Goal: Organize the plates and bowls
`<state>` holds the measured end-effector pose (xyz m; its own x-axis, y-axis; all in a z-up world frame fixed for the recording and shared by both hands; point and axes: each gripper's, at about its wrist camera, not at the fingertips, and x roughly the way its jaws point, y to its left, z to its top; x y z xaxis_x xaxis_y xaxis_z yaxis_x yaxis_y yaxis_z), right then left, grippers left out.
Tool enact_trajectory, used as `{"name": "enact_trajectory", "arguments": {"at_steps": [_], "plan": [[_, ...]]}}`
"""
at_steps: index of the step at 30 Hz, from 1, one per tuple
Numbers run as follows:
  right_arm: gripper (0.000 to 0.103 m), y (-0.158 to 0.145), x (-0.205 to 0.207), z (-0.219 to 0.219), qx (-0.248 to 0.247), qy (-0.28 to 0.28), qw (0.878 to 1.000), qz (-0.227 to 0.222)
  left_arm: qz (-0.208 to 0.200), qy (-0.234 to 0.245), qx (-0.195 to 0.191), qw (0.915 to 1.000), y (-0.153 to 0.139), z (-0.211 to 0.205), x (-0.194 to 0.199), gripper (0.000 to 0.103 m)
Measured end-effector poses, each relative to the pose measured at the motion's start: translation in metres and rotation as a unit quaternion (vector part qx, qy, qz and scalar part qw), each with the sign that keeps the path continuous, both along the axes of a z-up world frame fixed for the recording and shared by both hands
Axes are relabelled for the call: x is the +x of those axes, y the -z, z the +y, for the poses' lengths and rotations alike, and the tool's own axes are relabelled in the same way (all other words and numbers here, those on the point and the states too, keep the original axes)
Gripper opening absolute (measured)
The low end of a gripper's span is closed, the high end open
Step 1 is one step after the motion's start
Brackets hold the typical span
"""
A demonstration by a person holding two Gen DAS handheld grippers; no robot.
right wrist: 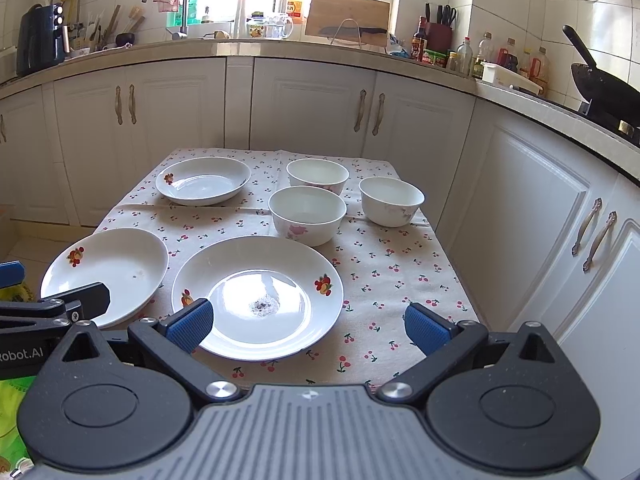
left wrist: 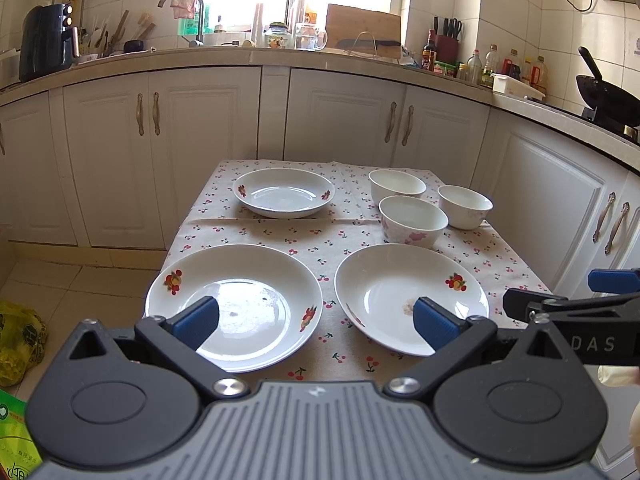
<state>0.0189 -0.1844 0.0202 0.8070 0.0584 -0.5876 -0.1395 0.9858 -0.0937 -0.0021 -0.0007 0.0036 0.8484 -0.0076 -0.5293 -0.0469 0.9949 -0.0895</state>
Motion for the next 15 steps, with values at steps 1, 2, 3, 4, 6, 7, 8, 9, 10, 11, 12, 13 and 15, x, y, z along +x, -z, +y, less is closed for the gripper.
{"name": "enact_trajectory", "arguments": {"at_steps": [1,2,3,4,6,7,8,9,10,11,12,13,15], "plan": [[0.103,-0.0003,0.0002,-0.0002,0.0,0.0,1.0,0.0,-0.001,0.0,0.0,1.0,0.0001,0.0001,-0.0001,0.102],[0.103,-0.0003,0.0,-0.0004,0.0,0.0,1.0,-0.001,-0.001,0.0,0.0,1.0,0.0,-0.0001,-0.0004,0.102],[0.103,-0.0005,0.0,-0.0005,-0.001,0.001,1.0,-0.001,-0.001,0.0,0.0,1.0,0.0,-0.0001,-0.0003,0.102],[0.103,-0.0001,0.0002,-0.0006,-0.001,0.001,1.0,-0.001,-0.001,0.001,0.0,1.0,0.0001,-0.0001,-0.0005,0.102],[0.103,-0.0001,0.0005,-0.0012,-0.001,0.001,1.0,-0.002,-0.001,0.001,0.0,1.0,0.0,-0.0002,-0.0007,0.102],[0.103,0.0,0.0001,-0.001,-0.002,0.001,1.0,-0.003,-0.002,0.001,0.0,1.0,0.0,-0.0003,-0.0007,0.102],[0.103,0.0,0.0002,-0.0012,-0.002,0.002,1.0,-0.003,-0.001,0.001,0.0,1.0,0.0,-0.0003,-0.0006,0.102],[0.103,0.0002,0.0001,-0.001,-0.002,0.002,1.0,-0.003,-0.001,0.0,0.0,1.0,0.0,-0.0003,-0.0006,0.102],[0.103,0.0002,-0.0002,-0.0009,-0.002,0.002,1.0,-0.003,-0.001,0.001,0.0,1.0,0.0,-0.0003,-0.0007,0.102],[0.103,0.0002,-0.0001,-0.0011,-0.002,0.002,1.0,-0.003,-0.001,0.0,0.0,1.0,0.0001,-0.0004,-0.0007,0.102],[0.103,0.0004,-0.0007,-0.0006,-0.002,0.002,1.0,-0.003,-0.002,0.001,0.0,1.0,0.0001,-0.0004,-0.0007,0.102],[0.103,0.0003,-0.0004,-0.001,-0.002,0.002,1.0,-0.003,-0.002,0.001,0.0,1.0,0.0001,-0.0004,-0.0005,0.102],[0.103,0.0004,-0.0004,-0.001,-0.002,0.002,1.0,-0.003,-0.002,0.001,0.0,1.0,0.0002,-0.0006,-0.0008,0.102]]}}
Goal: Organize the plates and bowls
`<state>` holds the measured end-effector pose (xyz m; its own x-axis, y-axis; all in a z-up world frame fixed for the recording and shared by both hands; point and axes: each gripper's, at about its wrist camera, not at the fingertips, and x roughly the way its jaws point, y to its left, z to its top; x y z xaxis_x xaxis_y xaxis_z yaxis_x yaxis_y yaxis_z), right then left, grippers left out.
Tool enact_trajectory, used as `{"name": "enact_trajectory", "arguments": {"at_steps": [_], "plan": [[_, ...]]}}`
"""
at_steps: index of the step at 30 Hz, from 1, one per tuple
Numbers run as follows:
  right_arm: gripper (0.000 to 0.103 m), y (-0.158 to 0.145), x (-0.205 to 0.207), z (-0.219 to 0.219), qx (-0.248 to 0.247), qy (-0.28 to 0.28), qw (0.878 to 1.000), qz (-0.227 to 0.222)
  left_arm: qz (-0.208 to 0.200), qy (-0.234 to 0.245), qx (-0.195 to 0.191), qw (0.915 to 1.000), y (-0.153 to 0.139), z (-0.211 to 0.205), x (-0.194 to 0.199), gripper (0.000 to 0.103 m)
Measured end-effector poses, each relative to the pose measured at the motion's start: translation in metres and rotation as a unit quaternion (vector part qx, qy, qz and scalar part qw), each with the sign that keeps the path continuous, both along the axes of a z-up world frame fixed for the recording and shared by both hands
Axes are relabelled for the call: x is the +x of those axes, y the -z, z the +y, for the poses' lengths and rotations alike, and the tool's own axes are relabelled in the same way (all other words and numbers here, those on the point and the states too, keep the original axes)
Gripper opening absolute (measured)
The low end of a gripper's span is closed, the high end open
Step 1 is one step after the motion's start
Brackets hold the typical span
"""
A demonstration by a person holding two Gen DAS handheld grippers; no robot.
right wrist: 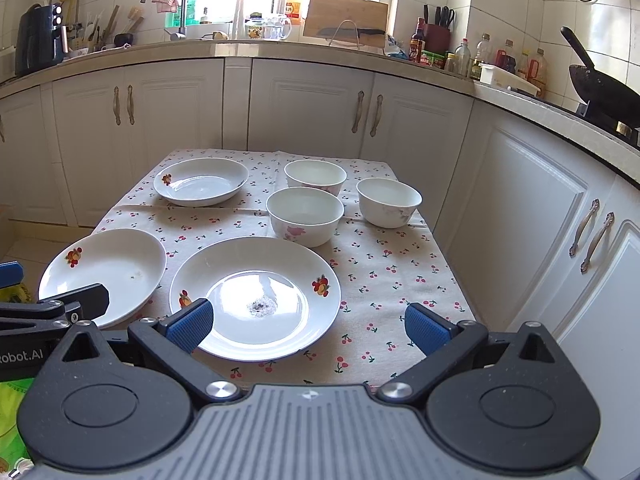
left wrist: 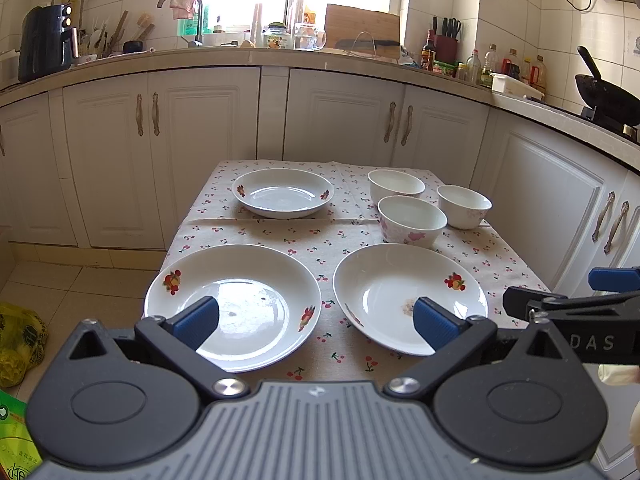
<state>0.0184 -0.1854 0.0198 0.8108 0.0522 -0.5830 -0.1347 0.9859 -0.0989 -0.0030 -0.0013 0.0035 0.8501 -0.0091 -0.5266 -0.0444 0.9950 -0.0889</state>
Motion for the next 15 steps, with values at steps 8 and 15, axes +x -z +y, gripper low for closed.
{"name": "enact_trajectory", "arguments": {"at_steps": [8,15], "plan": [[0.103,0.0001,-0.0012,0.0011,-0.003,0.002,1.0,-0.004,-0.001,0.0,0.0,1.0,-0.0004,-0.0012,-0.0004,0.102],[0.103,0.0001,-0.0016,0.0016,-0.003,0.002,1.0,-0.004,-0.001,0.0,0.0,1.0,-0.0006,-0.001,-0.0003,0.102]]}}
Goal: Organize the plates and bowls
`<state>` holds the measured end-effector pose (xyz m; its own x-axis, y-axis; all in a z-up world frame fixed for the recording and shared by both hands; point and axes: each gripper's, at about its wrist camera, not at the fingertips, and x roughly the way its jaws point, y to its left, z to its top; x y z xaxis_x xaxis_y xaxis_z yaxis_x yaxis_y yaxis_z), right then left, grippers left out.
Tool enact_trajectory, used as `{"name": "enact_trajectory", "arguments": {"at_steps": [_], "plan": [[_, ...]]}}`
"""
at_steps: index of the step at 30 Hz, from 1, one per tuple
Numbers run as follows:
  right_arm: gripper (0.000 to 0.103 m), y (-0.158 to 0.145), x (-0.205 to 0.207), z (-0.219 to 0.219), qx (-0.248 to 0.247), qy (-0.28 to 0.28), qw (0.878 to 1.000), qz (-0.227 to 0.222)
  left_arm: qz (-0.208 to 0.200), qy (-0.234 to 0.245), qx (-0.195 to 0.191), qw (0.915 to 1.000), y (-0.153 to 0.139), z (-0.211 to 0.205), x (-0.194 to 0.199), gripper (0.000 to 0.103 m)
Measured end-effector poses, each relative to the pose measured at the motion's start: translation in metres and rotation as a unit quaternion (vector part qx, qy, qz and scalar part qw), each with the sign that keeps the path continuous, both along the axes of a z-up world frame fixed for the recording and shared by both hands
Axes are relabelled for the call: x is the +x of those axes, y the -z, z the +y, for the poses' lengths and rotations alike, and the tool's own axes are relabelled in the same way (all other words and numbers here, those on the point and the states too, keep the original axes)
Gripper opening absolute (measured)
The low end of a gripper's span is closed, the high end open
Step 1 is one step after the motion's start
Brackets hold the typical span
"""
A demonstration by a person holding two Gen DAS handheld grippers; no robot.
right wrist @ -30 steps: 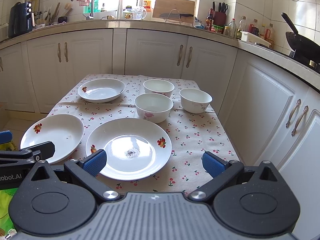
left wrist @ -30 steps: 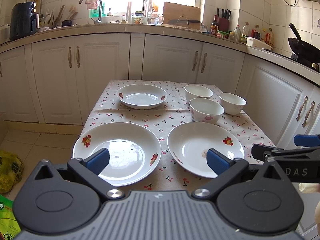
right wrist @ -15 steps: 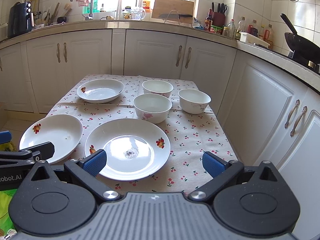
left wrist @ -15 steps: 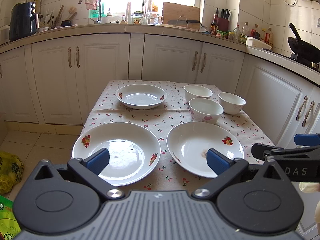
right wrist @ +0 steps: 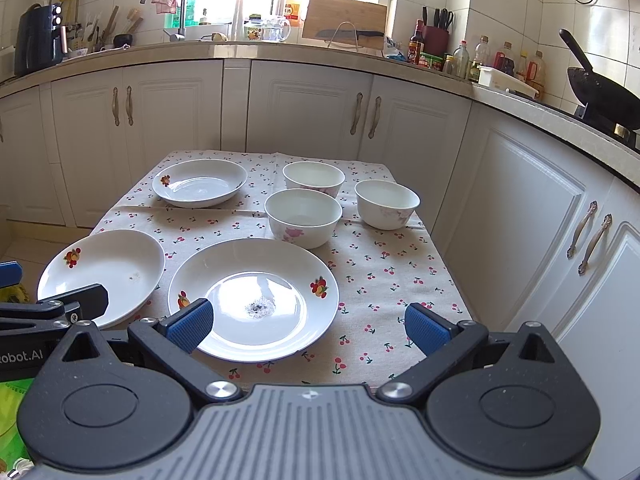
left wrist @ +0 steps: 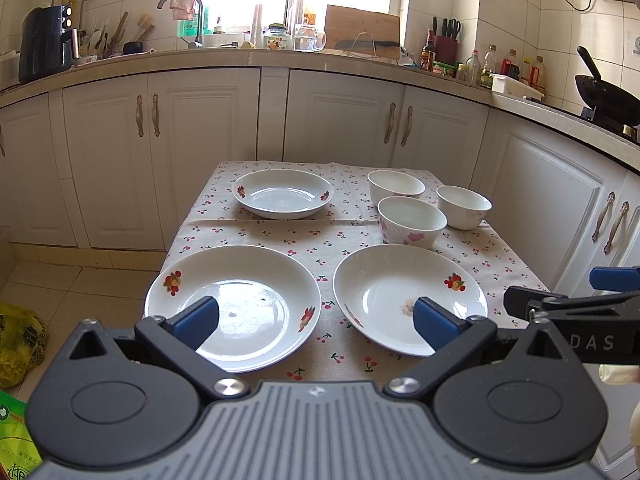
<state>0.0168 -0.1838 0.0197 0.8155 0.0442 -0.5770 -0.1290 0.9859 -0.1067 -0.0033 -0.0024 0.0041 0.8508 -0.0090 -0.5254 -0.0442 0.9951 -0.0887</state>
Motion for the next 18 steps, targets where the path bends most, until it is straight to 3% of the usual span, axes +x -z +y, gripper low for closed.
{"name": "enact_trajectory", "arguments": {"at_steps": [18], "plan": [[0.103,0.0001,0.0007,-0.0004,-0.002,0.0,1.0,-0.001,-0.001,0.002,0.0,1.0,-0.0008,0.0004,-0.0007,0.102]]}}
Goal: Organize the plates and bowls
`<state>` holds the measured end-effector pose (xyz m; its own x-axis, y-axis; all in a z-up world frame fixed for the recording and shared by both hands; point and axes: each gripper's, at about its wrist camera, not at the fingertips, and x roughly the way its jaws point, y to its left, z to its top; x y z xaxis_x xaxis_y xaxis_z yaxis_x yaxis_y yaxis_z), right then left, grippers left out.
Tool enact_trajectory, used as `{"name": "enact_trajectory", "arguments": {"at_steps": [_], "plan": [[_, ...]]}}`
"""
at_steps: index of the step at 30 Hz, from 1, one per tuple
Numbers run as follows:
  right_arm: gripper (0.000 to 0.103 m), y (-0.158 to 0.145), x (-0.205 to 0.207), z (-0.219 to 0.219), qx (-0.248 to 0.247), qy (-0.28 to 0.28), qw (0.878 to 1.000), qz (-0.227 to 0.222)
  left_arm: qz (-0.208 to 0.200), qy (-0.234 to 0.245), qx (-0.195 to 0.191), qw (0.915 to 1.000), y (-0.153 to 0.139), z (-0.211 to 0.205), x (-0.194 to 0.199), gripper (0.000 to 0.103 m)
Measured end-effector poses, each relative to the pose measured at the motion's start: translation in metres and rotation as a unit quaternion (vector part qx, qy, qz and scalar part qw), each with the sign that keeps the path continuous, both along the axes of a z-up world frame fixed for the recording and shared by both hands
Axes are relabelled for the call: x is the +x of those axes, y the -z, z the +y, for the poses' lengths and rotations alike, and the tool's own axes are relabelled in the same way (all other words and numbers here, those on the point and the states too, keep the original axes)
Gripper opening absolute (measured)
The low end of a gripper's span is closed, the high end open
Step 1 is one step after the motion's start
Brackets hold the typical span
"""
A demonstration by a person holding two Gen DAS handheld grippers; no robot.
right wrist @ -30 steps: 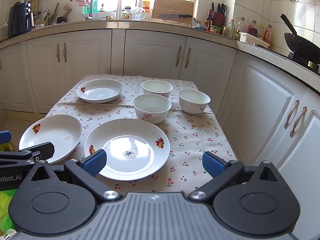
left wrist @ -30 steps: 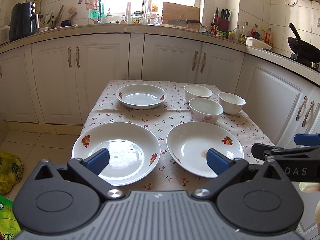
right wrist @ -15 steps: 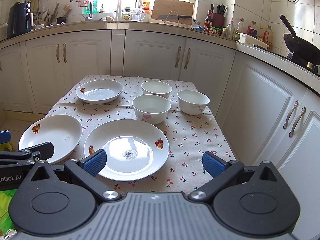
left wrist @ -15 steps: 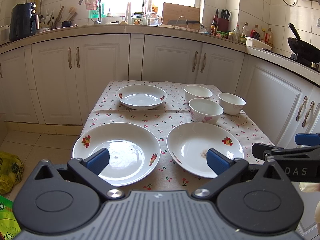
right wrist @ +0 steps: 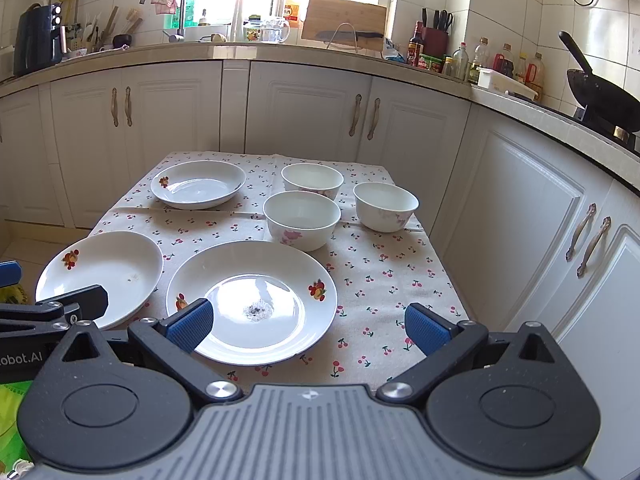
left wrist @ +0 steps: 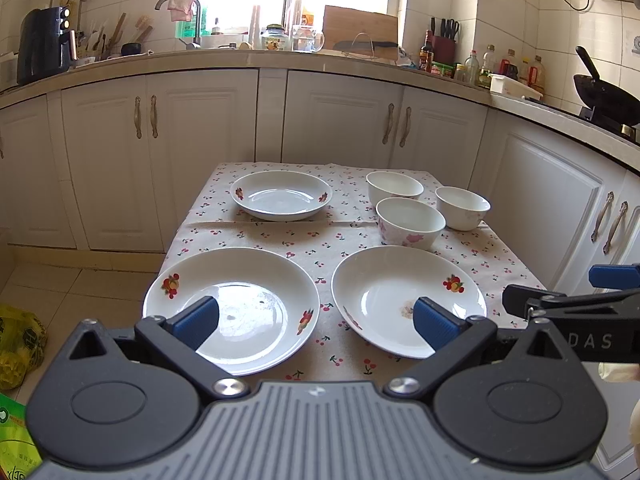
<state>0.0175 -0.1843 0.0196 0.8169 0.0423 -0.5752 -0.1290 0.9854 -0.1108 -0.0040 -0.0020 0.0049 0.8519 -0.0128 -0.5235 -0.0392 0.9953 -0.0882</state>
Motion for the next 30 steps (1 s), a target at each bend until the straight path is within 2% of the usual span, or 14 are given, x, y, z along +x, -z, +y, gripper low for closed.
{"name": "enact_trajectory", "arguments": {"at_steps": [15,22,30], "plan": [[0.103,-0.004,0.014,0.004,0.003,-0.017,1.0,-0.012,0.0,0.012,0.0,0.9999,0.002,0.005,0.009,0.102],[0.103,-0.007,0.028,0.003,0.024,-0.04,0.999,-0.026,0.012,0.017,0.014,0.9997,0.009,0.01,0.02,0.102],[0.103,-0.015,0.053,0.009,0.017,-0.059,0.997,-0.048,0.011,0.026,0.036,0.999,0.019,0.025,0.029,0.102]]}}
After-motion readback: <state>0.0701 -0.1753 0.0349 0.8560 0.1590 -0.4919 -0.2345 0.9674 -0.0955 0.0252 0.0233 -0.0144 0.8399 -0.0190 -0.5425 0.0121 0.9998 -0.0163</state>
